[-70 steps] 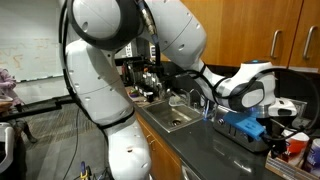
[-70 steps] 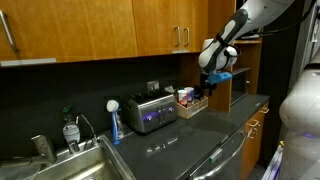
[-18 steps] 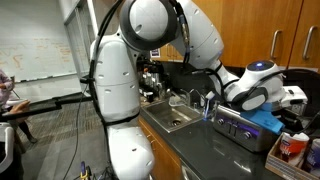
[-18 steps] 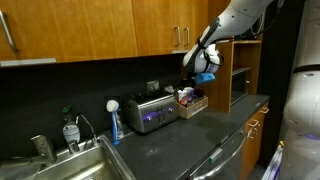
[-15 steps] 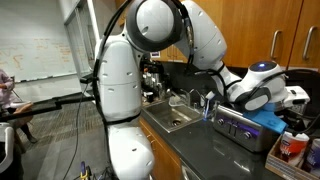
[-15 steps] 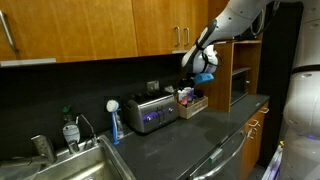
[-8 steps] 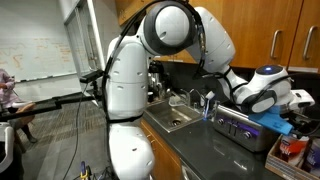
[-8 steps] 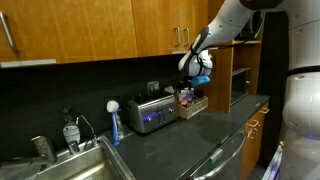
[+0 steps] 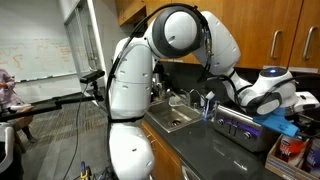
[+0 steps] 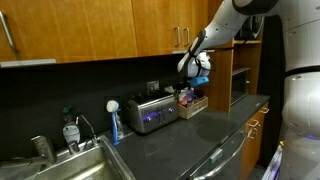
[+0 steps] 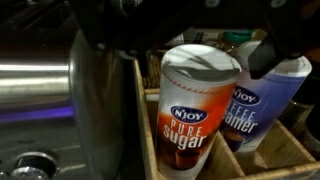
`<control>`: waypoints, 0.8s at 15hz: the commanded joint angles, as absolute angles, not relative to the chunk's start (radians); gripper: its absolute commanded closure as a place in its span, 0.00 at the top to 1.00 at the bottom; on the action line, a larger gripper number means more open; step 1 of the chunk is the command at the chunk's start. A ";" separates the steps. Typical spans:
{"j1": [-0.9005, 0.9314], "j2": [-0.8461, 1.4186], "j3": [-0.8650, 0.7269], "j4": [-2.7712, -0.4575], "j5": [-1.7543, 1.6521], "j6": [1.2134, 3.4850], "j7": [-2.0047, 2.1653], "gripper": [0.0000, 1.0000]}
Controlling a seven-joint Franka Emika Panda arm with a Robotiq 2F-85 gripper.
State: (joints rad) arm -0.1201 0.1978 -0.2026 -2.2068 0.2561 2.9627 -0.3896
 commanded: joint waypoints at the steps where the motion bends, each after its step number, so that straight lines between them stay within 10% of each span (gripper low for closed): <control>1: -0.122 0.231 -0.217 -2.182 0.232 2.969 -0.396 1.00; 12: -0.116 0.239 -0.206 -2.165 0.239 2.945 -0.400 1.00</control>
State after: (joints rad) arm -0.1185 0.2393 -0.2102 -2.1813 0.2457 2.9613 -0.3896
